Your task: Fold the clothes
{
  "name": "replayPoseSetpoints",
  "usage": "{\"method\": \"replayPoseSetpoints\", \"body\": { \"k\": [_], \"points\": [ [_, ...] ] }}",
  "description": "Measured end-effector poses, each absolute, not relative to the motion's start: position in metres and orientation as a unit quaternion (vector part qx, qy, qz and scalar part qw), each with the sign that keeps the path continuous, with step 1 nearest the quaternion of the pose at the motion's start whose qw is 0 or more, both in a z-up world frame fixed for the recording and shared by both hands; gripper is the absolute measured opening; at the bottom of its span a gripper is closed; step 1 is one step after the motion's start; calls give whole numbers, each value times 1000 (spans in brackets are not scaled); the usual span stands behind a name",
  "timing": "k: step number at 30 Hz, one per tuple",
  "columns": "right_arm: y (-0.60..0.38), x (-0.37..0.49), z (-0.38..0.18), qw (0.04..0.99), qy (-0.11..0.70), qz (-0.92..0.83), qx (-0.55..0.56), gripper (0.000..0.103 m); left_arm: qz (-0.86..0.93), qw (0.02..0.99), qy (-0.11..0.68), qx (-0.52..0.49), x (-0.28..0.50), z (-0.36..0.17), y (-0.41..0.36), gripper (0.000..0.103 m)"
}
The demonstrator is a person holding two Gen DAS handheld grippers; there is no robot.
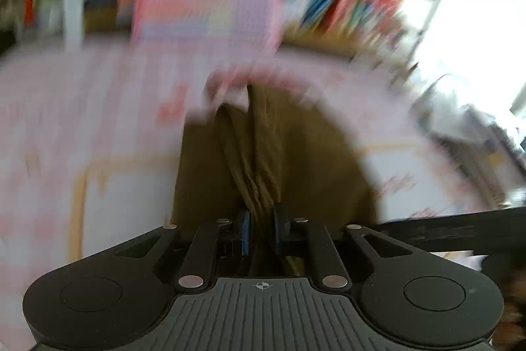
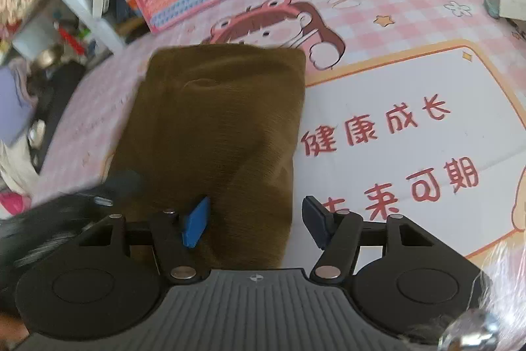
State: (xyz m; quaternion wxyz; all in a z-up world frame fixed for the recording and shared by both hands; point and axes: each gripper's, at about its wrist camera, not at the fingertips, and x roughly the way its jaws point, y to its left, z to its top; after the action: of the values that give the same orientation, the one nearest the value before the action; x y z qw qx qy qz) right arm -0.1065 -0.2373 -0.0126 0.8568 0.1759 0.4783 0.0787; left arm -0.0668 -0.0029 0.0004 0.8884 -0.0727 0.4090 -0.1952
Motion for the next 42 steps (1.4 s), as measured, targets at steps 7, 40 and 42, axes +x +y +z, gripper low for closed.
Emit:
{"method": "replayPoseSetpoints", "body": {
  "k": [7,40,42],
  "points": [
    [-232,-105,-15,862,474,79,159,60,-209,881,417,-82,-61,-4,3,19],
    [-235,-105,-16,857,479,72,177,60,-194,918,338,-77,-60,28,24,71],
    [-236,-105,-17,855,480,71,183,60,-195,914,347,-84,-61,26,28,75]
  ]
}}
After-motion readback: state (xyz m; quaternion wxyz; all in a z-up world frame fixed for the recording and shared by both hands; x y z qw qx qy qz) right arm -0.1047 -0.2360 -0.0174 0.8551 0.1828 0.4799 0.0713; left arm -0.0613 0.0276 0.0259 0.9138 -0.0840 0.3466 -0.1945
